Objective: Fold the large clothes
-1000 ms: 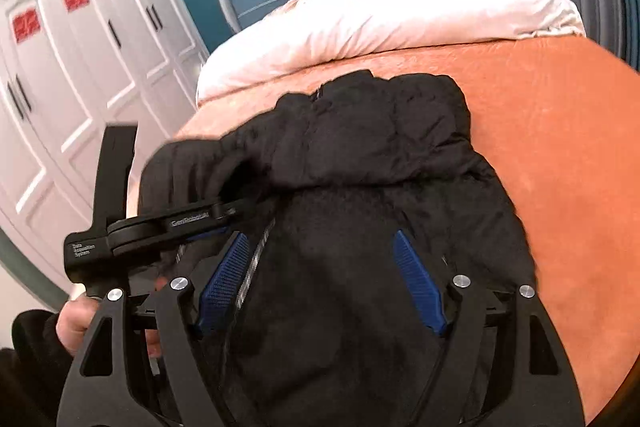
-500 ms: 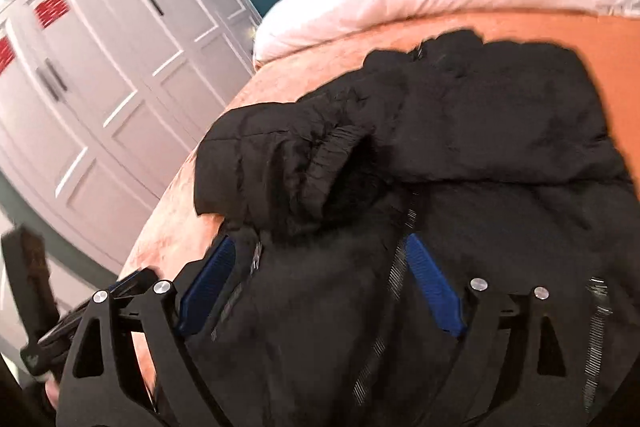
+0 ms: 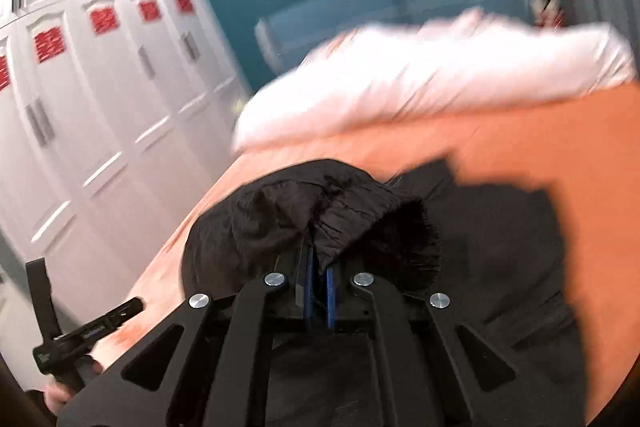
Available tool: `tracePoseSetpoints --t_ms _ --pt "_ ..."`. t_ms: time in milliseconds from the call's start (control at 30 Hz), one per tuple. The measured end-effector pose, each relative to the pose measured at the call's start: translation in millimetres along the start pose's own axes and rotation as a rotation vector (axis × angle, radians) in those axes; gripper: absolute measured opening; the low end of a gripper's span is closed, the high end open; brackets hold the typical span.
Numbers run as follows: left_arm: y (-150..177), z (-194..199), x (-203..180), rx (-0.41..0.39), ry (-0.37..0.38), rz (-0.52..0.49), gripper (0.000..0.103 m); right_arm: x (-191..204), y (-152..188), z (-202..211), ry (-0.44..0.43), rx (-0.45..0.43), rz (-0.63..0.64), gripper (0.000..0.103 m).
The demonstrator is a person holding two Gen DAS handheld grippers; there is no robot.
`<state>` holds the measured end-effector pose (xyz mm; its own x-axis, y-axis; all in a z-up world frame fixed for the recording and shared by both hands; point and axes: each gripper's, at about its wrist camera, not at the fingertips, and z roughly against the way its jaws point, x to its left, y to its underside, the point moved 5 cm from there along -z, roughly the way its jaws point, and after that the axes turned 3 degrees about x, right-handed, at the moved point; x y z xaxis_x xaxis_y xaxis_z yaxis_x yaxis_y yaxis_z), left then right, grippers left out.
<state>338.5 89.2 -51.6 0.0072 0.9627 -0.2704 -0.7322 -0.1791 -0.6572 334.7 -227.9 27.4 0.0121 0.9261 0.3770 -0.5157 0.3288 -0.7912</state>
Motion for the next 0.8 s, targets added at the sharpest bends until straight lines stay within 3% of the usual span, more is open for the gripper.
tracePoseSetpoints --t_ms 67,200,300,367,467,567,633,733,800 --pt "-11.2 -13.3 -31.2 -0.007 0.034 -0.021 0.066 -38.3 -9.6 1.2 0.112 -0.001 0.013 0.004" --pt "-11.3 -42.8 -82.4 0.015 0.065 -0.065 0.066 -122.8 18.6 -34.8 0.273 0.136 -0.047 0.004" --pt "-0.2 -84.5 -102.4 0.074 0.001 -0.100 0.068 -153.9 58.9 -75.7 0.311 0.279 -0.052 0.008" --pt "12.9 -115.4 -99.0 0.102 -0.089 -0.121 0.068 -150.7 71.1 -83.9 0.310 0.296 -0.023 0.011" --pt "26.2 -137.4 -89.4 0.126 -0.157 -0.146 0.068 -144.0 63.8 -61.9 0.320 0.227 -0.018 0.017" --pt "33.3 -141.0 -84.9 0.123 -0.155 -0.159 0.070 -136.8 48.6 -5.7 0.304 0.039 -0.070 0.025" --pt "33.6 -144.7 -84.4 0.121 -0.161 -0.162 0.070 -122.7 37.9 18.1 0.264 -0.058 -0.085 0.025" --pt "26.9 -136.6 -83.1 0.118 -0.161 -0.126 0.063 -85.9 17.7 10.6 0.177 -0.071 0.000 0.025" --pt "7.0 -110.6 -82.3 0.058 -0.102 -0.059 0.063 -67.9 5.8 8.7 0.162 -0.087 0.064 0.025"
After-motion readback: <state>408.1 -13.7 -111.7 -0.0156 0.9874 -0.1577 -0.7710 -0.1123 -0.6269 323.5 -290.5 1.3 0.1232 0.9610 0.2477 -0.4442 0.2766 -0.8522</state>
